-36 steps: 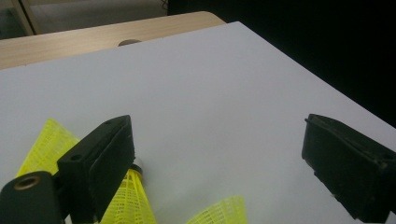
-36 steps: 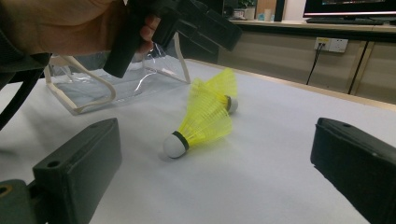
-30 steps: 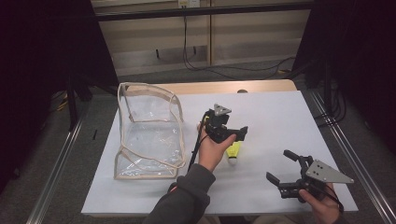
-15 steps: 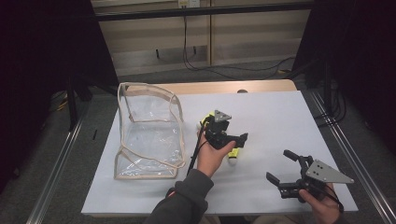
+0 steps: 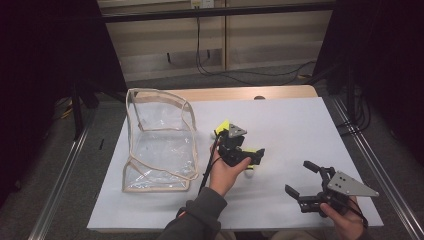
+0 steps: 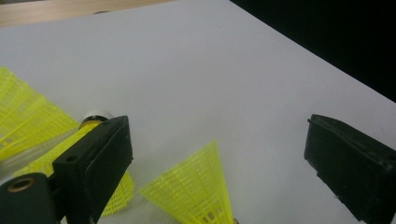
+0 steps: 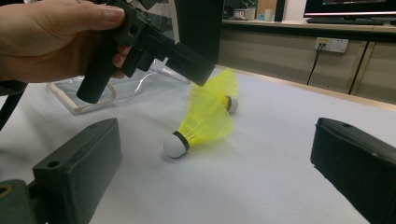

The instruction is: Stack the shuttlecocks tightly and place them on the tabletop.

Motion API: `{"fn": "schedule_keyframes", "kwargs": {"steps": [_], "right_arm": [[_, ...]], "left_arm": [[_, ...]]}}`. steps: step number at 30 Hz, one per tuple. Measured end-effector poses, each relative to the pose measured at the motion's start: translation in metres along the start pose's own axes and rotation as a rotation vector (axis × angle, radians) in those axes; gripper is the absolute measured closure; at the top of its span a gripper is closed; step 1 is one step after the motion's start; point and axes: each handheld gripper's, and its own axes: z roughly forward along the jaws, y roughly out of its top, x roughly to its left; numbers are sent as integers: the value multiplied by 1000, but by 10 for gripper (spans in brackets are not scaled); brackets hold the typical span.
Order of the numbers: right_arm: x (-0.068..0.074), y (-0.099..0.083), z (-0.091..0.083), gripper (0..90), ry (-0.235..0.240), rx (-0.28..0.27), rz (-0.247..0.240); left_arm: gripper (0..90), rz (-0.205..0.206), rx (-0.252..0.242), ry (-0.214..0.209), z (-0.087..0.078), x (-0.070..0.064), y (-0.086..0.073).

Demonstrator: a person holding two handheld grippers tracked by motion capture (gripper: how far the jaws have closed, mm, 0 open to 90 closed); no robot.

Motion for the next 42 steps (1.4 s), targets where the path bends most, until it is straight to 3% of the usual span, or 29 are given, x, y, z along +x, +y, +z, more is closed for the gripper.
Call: {"fn": "schedule_keyframes", "kwargs": {"steps": [4, 28, 42], "right_arm": [[0, 0, 0, 13, -1, -1, 1], [0, 0, 0, 12, 3, -1, -5], [0, 0, 0, 12, 5, 4, -4]], "left_arm": [[74, -9, -4, -4, -3, 1, -4], [73, 25, 26, -28, -13, -3, -27], [70, 19, 33, -46, -17, -4, -37]]}}
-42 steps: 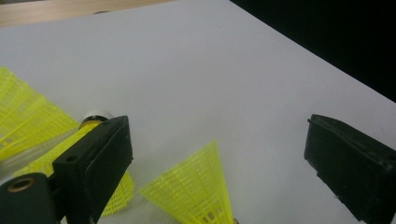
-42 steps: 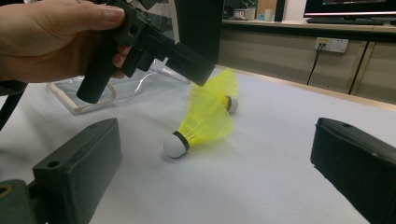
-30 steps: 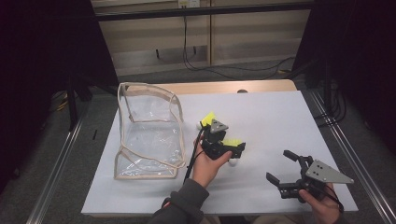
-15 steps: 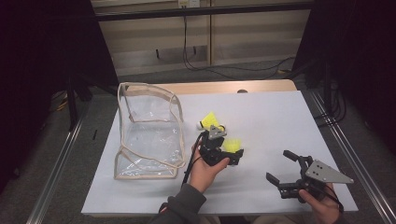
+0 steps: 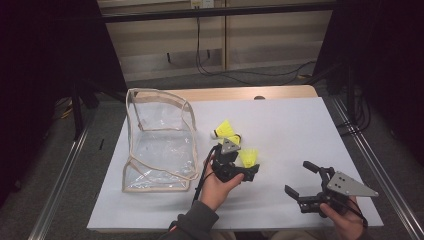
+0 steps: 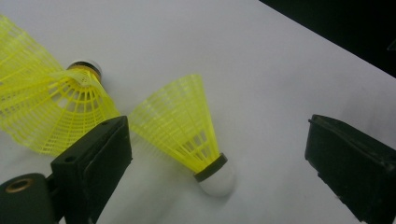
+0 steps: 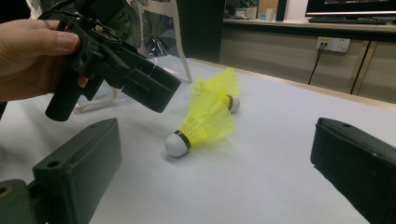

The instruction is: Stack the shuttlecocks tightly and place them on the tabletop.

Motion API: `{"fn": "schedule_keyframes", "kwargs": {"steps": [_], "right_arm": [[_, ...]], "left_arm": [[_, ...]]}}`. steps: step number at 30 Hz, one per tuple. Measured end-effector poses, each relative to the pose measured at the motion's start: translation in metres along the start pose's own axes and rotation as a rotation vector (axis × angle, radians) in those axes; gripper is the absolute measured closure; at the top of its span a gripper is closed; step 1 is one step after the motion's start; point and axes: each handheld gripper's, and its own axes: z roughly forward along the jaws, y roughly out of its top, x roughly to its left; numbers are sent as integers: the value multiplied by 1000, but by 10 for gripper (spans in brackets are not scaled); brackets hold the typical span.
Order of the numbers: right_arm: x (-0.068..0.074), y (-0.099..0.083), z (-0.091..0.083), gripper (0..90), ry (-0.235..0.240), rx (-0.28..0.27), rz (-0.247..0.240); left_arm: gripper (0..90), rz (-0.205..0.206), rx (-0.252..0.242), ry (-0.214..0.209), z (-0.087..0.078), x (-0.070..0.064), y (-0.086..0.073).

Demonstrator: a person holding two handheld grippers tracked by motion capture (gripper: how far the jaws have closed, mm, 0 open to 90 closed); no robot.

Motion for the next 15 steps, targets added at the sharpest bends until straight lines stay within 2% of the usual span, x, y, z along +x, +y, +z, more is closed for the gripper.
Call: {"fn": "schedule_keyframes", "kwargs": {"steps": [15], "right_arm": [[0, 0, 0, 12, 1, 0, 0]], "left_arm": [[65, 9, 2, -17, -7, -1, -10]]}}
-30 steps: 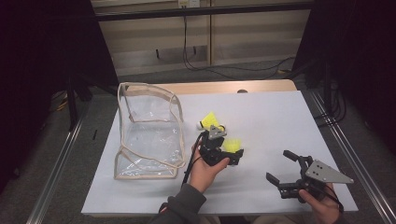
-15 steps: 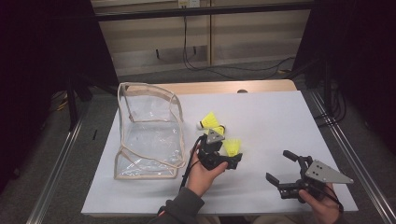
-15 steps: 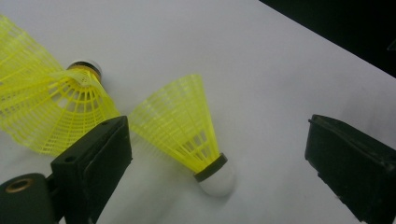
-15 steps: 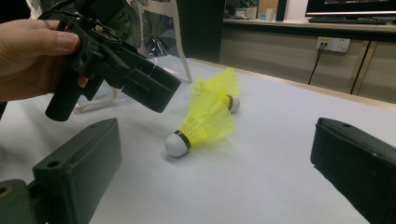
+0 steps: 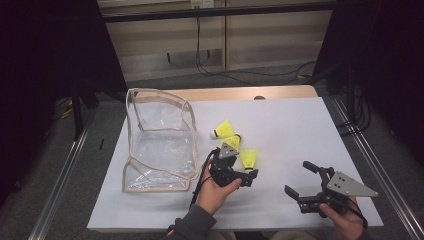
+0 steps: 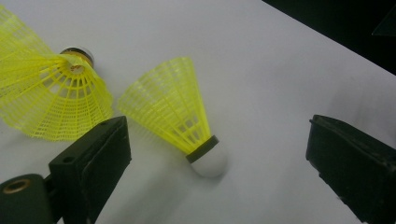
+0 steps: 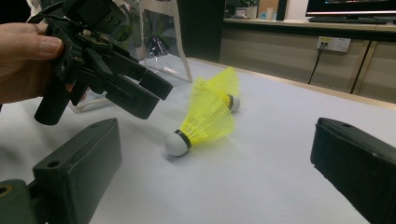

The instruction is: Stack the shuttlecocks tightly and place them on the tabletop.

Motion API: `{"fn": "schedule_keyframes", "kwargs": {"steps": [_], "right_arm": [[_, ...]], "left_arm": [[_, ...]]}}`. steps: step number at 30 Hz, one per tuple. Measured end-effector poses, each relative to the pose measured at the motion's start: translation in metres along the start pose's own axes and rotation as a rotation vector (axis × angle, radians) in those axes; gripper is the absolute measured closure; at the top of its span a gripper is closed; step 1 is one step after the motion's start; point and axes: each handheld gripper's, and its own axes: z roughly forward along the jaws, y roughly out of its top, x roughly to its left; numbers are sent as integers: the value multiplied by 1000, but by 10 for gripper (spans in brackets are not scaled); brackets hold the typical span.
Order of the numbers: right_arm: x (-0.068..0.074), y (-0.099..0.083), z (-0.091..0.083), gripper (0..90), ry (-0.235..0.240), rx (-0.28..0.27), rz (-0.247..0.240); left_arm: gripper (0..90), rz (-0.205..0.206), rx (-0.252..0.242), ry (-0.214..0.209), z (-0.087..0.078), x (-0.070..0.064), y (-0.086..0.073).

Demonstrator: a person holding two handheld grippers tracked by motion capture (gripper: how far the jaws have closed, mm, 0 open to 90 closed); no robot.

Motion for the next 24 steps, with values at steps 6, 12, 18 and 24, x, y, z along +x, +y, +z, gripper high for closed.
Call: {"fn": "schedule_keyframes", "kwargs": {"steps": [6, 12, 18, 24], "right_arm": [[0, 0, 0, 12, 0, 0, 0], [0, 0, 0, 13, -1, 2, -2], [0, 0, 0, 13, 0, 6, 0], [0, 0, 0, 12, 1, 8, 1]], "left_arm": [[65, -2, -1, -6, -1, 0, -2], [65, 6, 2, -13, -2, -1, -2], [60, 19, 10, -20, -3, -2, -4], [60, 15, 10, -21, -6, 1, -8]]}}
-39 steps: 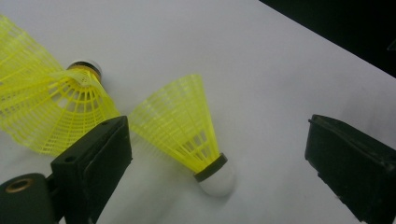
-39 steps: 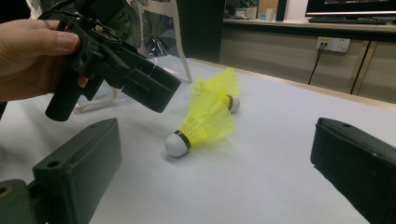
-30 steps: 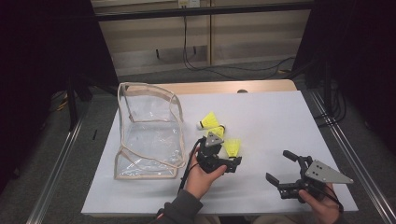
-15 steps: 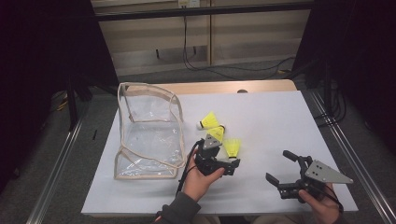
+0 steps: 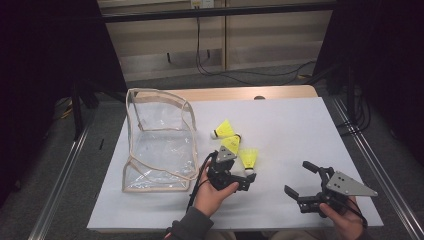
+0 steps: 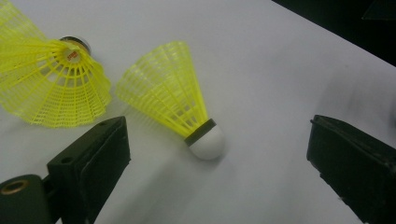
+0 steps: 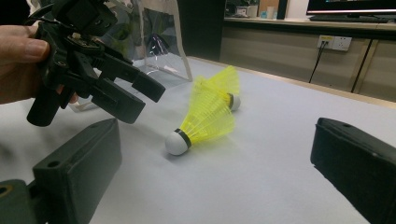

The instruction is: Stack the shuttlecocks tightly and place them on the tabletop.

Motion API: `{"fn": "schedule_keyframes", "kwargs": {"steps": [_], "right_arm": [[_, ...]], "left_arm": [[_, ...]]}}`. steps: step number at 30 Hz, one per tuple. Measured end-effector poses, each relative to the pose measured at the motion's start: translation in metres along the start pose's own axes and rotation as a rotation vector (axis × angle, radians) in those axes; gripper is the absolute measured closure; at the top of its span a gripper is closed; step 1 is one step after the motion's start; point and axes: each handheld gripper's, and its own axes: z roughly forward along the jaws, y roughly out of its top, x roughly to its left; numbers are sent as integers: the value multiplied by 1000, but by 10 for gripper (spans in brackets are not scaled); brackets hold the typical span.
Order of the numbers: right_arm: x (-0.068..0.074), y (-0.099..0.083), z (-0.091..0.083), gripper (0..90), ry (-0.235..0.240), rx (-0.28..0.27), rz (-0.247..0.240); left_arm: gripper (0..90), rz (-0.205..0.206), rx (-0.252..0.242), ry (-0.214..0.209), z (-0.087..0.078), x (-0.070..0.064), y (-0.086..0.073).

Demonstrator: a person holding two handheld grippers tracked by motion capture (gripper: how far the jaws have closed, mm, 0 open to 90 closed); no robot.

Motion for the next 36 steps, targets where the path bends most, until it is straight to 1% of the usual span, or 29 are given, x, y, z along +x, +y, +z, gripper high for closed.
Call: {"fn": "schedule_keyframes", "kwargs": {"steps": [3, 5, 10, 13, 16, 18, 22, 23, 24, 28, 29, 30, 31, 34, 35, 36], "right_arm": [[0, 0, 0, 12, 1, -4, 0], [0, 0, 0, 13, 1, -4, 0], [0, 0, 0, 12, 2, -4, -1], [-1, 0, 1, 12, 2, -4, -2], [0, 0, 1, 12, 2, -3, -1], [0, 0, 1, 13, 2, -2, 1], [0, 0, 0, 12, 1, -4, -3], [0, 0, 0, 13, 0, -3, -3], [0, 0, 0, 13, -2, 1, 0], [0, 0, 0, 13, -2, -1, -1], [0, 0, 0, 13, -2, -1, -1], [0, 0, 0, 13, -2, -2, -2], [0, 0, 0, 13, -3, -2, -4], [0, 0, 0, 13, -3, -2, -3], [0, 0, 0, 13, -2, 1, -4], [0, 0, 0, 12, -2, 0, -6]], "left_arm": [[60, -1, 5, -4, -1, -1, -1], [60, 5, 10, -11, -2, -2, -3], [60, 2, 17, -17, -2, -4, -7], [57, 11, 26, -24, -2, -5, -9], [57, 3, 23, -30, -3, -5, -10], [56, 4, 30, -35, -3, -6, -11], [54, 34, 40, -46, -6, -10, -12], [53, 40, 40, -55, -7, -10, -13], [52, 43, 42, -64, -8, -11, -14], [46, 53, 43, -72, -9, -14, -19], [46, 63, 49, -77, -10, -13, -20], [44, 67, 49, -78, -10, -13, -21], [38, 60, 46, -80, -11, -13, -21], [35, 68, 46, -80, -13, -14, -22], [34, 67, 39, -86, -14, -14, -22], [34, 78, 36, -90, -15, -14, -23]]}}
